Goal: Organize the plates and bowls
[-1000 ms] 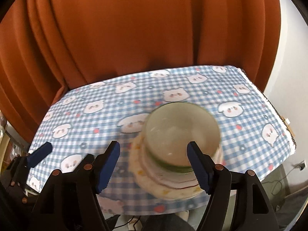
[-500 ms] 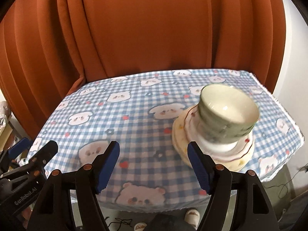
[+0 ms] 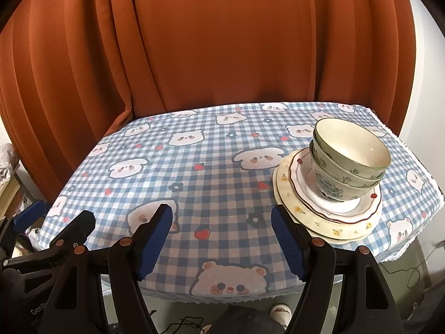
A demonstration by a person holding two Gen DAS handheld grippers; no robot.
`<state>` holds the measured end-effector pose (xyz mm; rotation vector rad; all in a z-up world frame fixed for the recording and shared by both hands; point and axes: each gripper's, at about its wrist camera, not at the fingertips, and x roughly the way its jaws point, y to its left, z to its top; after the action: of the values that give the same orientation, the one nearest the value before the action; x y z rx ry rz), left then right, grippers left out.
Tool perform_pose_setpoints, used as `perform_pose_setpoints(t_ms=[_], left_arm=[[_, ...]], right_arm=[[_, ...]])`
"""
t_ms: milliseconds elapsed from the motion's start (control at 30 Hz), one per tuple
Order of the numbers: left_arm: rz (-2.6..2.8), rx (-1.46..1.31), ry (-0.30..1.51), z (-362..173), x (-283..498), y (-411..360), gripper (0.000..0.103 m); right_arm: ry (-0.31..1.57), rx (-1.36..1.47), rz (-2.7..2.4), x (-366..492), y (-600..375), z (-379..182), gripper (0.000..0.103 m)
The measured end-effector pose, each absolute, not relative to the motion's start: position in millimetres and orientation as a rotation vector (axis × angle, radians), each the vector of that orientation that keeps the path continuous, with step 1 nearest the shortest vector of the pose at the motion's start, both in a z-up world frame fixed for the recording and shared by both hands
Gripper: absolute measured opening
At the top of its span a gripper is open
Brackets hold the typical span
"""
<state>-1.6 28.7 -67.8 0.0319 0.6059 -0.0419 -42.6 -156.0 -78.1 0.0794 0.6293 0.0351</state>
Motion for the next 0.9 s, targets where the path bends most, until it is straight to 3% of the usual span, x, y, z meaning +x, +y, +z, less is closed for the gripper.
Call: perform_pose_setpoints(t_ms=[900], left_arm=[[-0.062, 0.013, 0.579, -61.7, 2.6, 27.0, 0.101]], right_arm=[[0.58, 0.024, -0.028, -49.2, -159.4, -65.5, 0.077]])
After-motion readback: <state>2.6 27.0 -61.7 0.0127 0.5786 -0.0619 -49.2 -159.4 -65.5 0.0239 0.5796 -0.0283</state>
